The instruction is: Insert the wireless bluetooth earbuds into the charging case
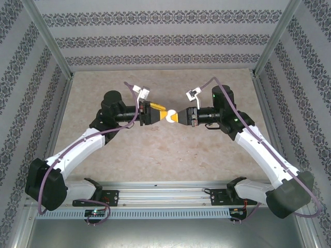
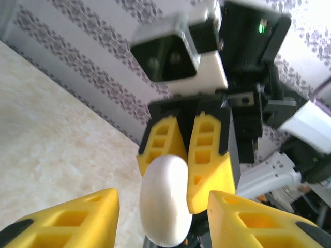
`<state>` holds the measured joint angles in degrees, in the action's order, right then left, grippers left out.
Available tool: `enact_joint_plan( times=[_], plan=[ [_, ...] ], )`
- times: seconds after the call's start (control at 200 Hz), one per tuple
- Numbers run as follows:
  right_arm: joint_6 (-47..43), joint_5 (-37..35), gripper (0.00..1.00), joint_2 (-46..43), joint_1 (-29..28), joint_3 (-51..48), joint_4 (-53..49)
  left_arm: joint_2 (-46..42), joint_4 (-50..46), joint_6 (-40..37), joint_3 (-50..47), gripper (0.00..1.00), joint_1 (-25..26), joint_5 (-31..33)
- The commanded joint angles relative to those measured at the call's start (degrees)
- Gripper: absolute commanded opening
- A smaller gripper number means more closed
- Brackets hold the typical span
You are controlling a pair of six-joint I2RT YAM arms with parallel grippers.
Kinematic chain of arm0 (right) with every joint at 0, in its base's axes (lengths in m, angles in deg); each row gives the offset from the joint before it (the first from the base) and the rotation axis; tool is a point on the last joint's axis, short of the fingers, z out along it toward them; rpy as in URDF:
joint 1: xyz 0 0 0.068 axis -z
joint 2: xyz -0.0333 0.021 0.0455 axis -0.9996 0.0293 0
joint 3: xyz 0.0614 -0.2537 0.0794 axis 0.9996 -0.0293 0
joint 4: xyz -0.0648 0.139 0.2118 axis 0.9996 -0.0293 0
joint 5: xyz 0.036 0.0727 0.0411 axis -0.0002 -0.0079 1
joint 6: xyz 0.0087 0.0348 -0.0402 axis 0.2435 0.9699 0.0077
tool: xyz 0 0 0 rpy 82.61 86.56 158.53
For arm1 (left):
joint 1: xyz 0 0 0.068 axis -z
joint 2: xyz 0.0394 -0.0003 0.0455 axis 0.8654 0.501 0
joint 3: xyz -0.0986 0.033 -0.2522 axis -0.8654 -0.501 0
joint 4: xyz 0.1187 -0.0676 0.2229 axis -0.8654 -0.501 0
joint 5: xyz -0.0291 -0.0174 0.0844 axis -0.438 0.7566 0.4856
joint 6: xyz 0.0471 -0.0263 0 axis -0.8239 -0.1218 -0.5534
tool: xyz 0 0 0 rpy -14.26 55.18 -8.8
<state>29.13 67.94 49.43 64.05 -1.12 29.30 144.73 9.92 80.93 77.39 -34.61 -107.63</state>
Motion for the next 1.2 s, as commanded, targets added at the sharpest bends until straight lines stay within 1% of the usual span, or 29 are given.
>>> enact_joint_plan(
  times=[0.0, 0.08, 0.19, 0.22, 0.305, 0.405, 0.585, 0.759, 0.829, 0.869, 1.019, 1.074, 1.114, 1.194],
  plan=[
    [8.39, -4.69, 0.08, -2.14, -0.42, -4.10, 14.40, -4.86, 4.93, 5.36, -2.58, 0.45, -3.41, 4.68],
    [10.59, -5.60, 0.09, -2.17, -1.02, -5.38, 18.78, -6.52, 8.99, 8.16, -5.75, 0.45, -3.79, 7.85],
    [11.64, -6.21, 0.09, -1.30, -1.98, -5.21, 21.19, -6.47, 15.72, 13.16, -9.35, 0.45, -3.61, 8.49],
    [11.89, -6.15, 0.09, -0.93, -2.24, -5.07, 21.90, -6.35, 16.77, 14.05, -9.97, 0.47, -3.37, 8.64],
    [12.92, -6.05, 0.09, -0.13, -3.06, -4.72, 23.76, -6.19, 17.18, 13.83, -11.02, 0.51, -2.16, 9.43],
    [13.34, -5.91, 0.09, 0.77, -4.24, -4.10, 25.02, -5.40, 17.49, 13.27, -10.92, 0.51, -0.84, 10.15],
    [13.98, -6.30, 0.09, 1.84, -5.26, -3.68, 25.92, -1.31, 27.72, 18.33, -10.73, 0.47, 0.26, 8.37],
    [15.66, -6.66, 0.09, 2.14, -5.51, -4.31, 28.57, 1.53, 31.14, 19.93, -10.40, 0.43, 1.65, 7.97],
    [16.02, -7.07, 0.09, 2.39, -5.60, -4.27, 29.11, 2.08, 32.10, 20.27, -10.55, 0.40, 1.84, 8.03],
    [16.27, -7.31, 0.09, 2.47, -5.61, -4.46, 29.82, 2.36, 32.57, 20.46, -10.54, 0.36, 1.84, 7.96],
    [16.59, -7.54, 0.10, 2.94, -5.61, -4.76, 30.49, 2.77, 33.23, 20.50, -10.25, 0.13, 1.84, 7.05],
    [16.29, -7.54, 0.14, 2.96, -5.61, -4.79, 30.16, 2.48, 32.26, 19.53, -10.08, 0.06, 1.84, 6.83],
    [15.68, -7.70, 0.20, 2.79, -5.61, -4.71, 29.15, 2.04, 30.92, 18.14, -9.97, 0.01, 1.84, 7.11],
    [13.09, -8.86, 0.35, 1.72, -5.14, -4.06, 23.50, 0.28, 27.58, 14.42, -10.04, 0.00, 1.86, 7.50]
  ],
)
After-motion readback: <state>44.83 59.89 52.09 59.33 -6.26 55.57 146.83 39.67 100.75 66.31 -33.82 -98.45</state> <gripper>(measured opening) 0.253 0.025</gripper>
